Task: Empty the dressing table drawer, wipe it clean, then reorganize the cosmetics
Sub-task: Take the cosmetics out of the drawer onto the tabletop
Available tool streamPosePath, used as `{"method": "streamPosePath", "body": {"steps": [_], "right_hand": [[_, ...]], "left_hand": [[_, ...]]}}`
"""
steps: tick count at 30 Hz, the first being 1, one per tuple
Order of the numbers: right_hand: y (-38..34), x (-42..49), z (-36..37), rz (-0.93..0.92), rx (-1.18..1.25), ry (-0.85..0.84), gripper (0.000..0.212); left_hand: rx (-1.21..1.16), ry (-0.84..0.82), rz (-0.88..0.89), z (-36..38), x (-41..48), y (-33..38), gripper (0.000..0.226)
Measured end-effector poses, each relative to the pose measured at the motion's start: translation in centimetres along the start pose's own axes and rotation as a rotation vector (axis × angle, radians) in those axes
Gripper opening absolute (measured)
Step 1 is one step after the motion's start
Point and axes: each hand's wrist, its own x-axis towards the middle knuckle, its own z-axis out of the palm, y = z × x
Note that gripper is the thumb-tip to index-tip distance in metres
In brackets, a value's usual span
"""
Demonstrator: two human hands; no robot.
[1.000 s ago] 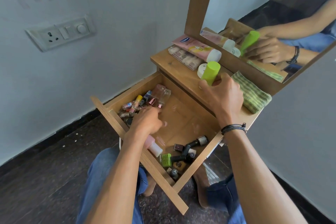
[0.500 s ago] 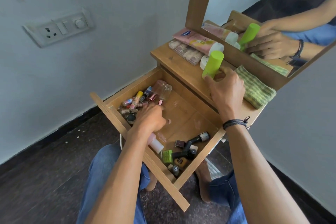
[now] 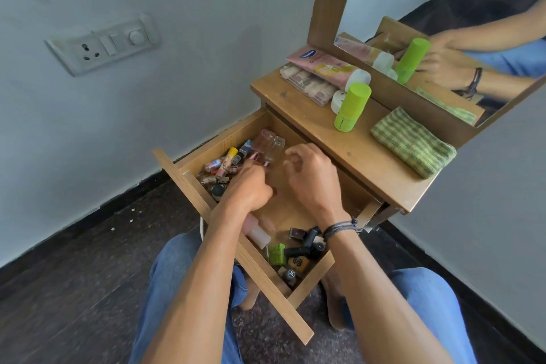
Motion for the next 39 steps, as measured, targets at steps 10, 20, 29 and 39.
{"method": "streamPosePath", "body": {"steps": [10, 20, 29, 39], "right_hand": [[0.6, 2.8, 3.4, -0.156, -0.171, -0.320, 0.050], [0.0, 4.3, 3.5, -0.207, -0.325, -0.312, 0.046], [-1.0, 4.8, 2.4, -0.096, -0.414, -0.387, 0.038], [-0.3, 4.0, 2.4, -0.113, -0.409, -0.432, 0.033]], "left_hand": [[-0.113, 0.006, 0.013, -0.5, -0.3, 0.1, 0.059], [-0.167, 0.011, 0.013, -0.8, -0.7, 0.4, 0.059], [-0.225, 0.048, -0.008, -1.3, -1.2, 0.4, 0.052], [-0.229, 0.106, -0.033, -1.1, -0.7, 0.1, 0.052]]}}
